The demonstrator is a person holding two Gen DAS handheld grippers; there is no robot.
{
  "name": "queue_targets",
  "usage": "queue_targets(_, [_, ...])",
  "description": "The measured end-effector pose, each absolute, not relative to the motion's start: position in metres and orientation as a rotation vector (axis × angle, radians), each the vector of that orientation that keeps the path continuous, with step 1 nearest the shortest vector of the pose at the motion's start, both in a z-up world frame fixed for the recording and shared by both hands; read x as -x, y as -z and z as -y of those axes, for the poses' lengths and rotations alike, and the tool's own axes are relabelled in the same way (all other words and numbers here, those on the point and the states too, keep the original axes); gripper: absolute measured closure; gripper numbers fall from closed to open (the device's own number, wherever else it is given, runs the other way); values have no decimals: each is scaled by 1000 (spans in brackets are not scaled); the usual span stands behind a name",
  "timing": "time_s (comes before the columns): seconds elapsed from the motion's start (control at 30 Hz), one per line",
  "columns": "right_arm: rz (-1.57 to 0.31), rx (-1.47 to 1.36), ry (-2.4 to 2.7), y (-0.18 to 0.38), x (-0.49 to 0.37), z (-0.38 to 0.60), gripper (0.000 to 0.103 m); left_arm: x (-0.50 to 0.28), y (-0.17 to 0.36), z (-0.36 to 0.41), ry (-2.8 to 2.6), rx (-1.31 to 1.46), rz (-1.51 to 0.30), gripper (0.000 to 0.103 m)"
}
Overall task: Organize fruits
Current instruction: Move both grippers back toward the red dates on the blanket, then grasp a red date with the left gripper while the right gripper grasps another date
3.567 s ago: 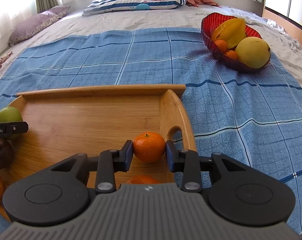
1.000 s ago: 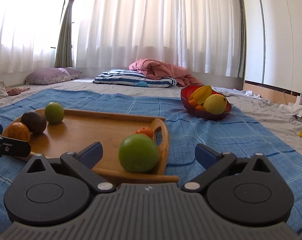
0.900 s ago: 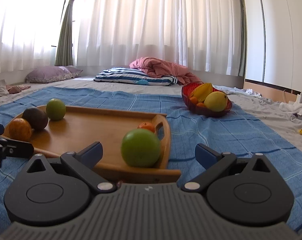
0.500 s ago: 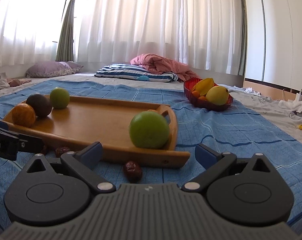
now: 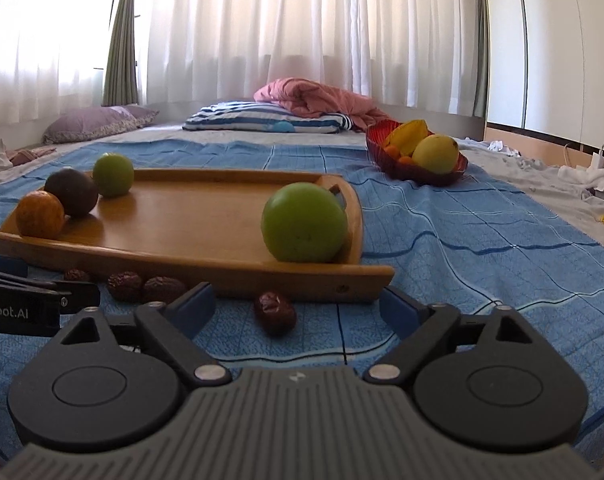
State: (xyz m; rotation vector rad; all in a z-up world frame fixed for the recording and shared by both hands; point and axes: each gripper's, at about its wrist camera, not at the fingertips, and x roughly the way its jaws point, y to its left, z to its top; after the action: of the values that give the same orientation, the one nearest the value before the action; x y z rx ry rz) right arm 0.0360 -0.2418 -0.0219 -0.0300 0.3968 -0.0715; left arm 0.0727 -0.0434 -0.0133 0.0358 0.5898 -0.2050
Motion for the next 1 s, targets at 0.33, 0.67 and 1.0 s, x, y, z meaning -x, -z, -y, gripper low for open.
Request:
queue_targets(0.33, [-428,34,77,27,-41,237,22,-73,16,48,170,-15,-584,21])
queue_targets(0.67, [-431,39,69,29,-41,231,32,-71,14,54,195,-30,-582,48])
queue_targets(1.0, [-433,37,58,29,-40,227,45,-70,8,57,226,-15,-603,75])
